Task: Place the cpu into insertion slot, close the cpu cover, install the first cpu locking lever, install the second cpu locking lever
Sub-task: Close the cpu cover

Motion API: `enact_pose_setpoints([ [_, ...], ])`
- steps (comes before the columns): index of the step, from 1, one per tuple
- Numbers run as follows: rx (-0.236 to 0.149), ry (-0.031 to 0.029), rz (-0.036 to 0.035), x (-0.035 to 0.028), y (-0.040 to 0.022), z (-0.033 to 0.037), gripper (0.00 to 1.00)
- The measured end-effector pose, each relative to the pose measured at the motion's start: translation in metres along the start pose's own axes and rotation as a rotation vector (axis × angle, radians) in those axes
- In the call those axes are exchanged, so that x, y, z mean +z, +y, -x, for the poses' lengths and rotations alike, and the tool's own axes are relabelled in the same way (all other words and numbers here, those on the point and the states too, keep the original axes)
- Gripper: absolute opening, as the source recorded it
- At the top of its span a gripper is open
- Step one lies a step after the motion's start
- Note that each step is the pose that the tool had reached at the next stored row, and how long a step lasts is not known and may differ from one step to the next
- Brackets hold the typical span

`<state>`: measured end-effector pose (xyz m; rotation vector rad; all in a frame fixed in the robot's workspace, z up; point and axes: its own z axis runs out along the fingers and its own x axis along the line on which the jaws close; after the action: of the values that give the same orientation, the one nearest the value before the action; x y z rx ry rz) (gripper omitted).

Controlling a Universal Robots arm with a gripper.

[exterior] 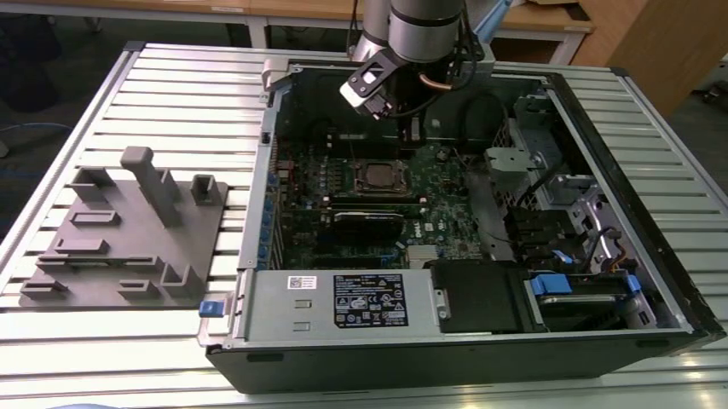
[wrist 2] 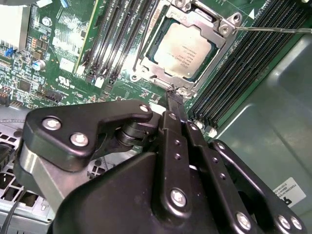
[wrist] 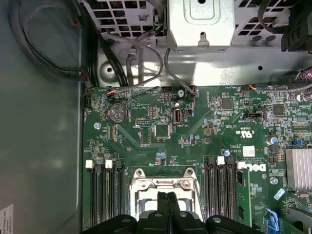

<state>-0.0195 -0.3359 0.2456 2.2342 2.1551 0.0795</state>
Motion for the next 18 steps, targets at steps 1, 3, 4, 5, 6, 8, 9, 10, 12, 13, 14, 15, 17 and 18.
enact_pose_setpoints([
  [1, 0.0, 0.0, 0.0, 0.0, 0.0, 0.0, 0.1],
  [3, 0.0, 0.0, 0.0, 0.0, 0.0, 0.0, 0.1],
  [4, 0.0, 0.0001, 0.0, 0.0, 0.0, 0.0, 0.1],
  [5, 0.0, 0.0001, 0.0001, 0.0001, -0.0005, 0.0, 0.1],
  [6, 0.0, 0.0002, 0.0002, 0.0003, -0.0016, 0.0001, 0.1],
  [8, 0.0, 0.0, 0.0003, 0.0005, -0.0044, 0.0002, 0.1],
  [9, 0.0, 0.0001, 0.0002, 0.0007, -0.0055, 0.0002, 0.1],
  [10, 0.0, 0.0, 0.0002, 0.0007, -0.0062, 0.0002, 0.1],
  [12, 0.0, 0.0001, 0.0003, 0.001, -0.0074, 0.0003, 0.1],
  [13, 0.0, 0.0001, 0.0003, 0.0011, -0.0081, 0.0003, 0.1],
  [14, 0.0, 0.0, 0.0003, 0.0012, -0.0087, 0.0003, 0.1],
  [15, 0.0, 0.0, 0.0003, 0.0013, -0.0091, 0.0003, 0.1],
  [17, 0.0, -0.0001, 0.0002, 0.0013, -0.0093, 0.0003, 0.1],
  [18, 0.0, 0.0, 0.0002, 0.0013, -0.0093, 0.0003, 0.1],
])
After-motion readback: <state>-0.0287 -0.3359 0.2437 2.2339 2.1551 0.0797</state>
